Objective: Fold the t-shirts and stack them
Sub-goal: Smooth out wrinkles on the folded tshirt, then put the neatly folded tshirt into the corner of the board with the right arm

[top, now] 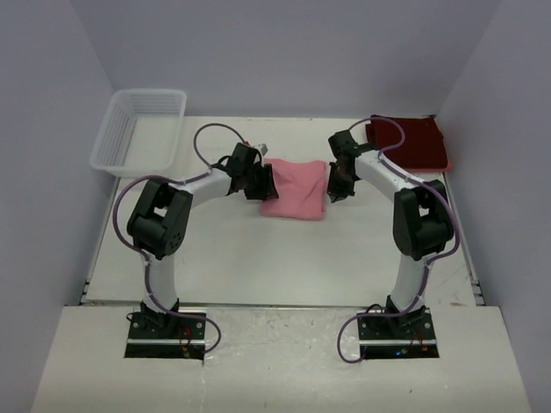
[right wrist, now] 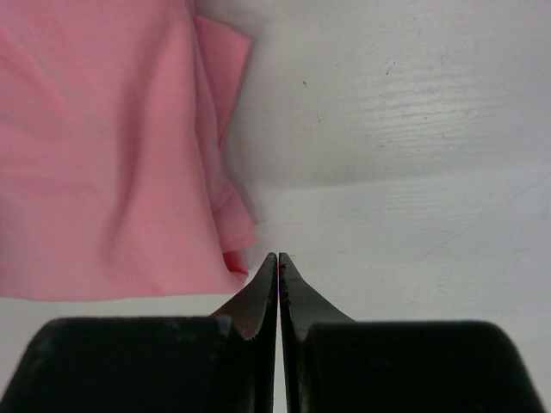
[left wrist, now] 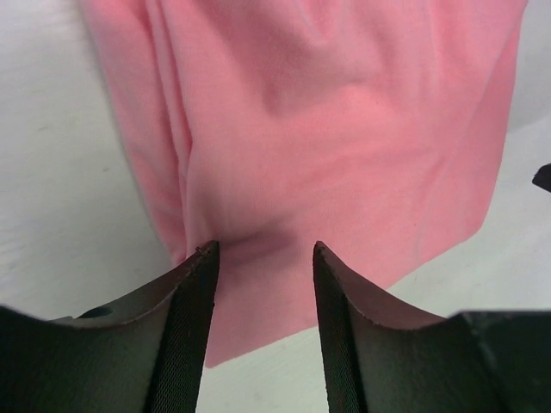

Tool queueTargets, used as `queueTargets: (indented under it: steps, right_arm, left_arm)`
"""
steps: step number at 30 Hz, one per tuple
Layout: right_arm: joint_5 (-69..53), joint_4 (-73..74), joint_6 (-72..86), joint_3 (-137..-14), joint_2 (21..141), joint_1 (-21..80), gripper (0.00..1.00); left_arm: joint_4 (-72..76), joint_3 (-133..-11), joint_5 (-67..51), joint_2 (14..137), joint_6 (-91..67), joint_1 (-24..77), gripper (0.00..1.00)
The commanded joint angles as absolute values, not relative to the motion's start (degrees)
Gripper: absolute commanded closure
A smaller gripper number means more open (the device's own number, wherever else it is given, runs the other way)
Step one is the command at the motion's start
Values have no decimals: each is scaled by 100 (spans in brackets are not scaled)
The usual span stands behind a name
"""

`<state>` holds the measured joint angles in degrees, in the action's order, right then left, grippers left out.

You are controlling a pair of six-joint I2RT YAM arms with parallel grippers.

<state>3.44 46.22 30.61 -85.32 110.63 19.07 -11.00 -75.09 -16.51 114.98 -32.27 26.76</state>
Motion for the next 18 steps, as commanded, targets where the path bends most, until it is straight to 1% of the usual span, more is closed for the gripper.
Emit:
queueTargets:
  steps: [1, 5, 10, 15, 16, 17, 18]
  right_arm:
    - [36, 4158, 3015, -8254, 10644, 1890, 100]
    - [-368, 3789, 3032, -7735, 10285, 1890, 100]
    - [-343, 3735, 2980, -7506, 10029, 1890, 100]
    - [-317, 3700, 2953, -7383, 9748, 1837, 100]
    - [-360, 3709, 2953, -7392, 9721, 1811, 99]
    - [-413, 3700, 2901, -7392, 9686, 1758, 95]
    - [-448, 3718, 2874, -7409, 9659, 1732, 86]
  left_arm:
    - [-1764, -7506, -768, 10804, -2944, 2698, 50]
    - [-2021, -7348, -458, 10319, -2927, 2698, 50]
    - [-2083, -6961, -124, 9529, -2901, 2821, 50]
    - [-1855, -6707, 720, 8808, -2181, 3734, 48]
    - [-1837, -6671, 851, 8772, -2145, 3953, 48]
    - [-1837, -6645, 1070, 8745, -2084, 4042, 48]
    - [-1820, -6610, 1194, 8745, -1987, 4130, 48]
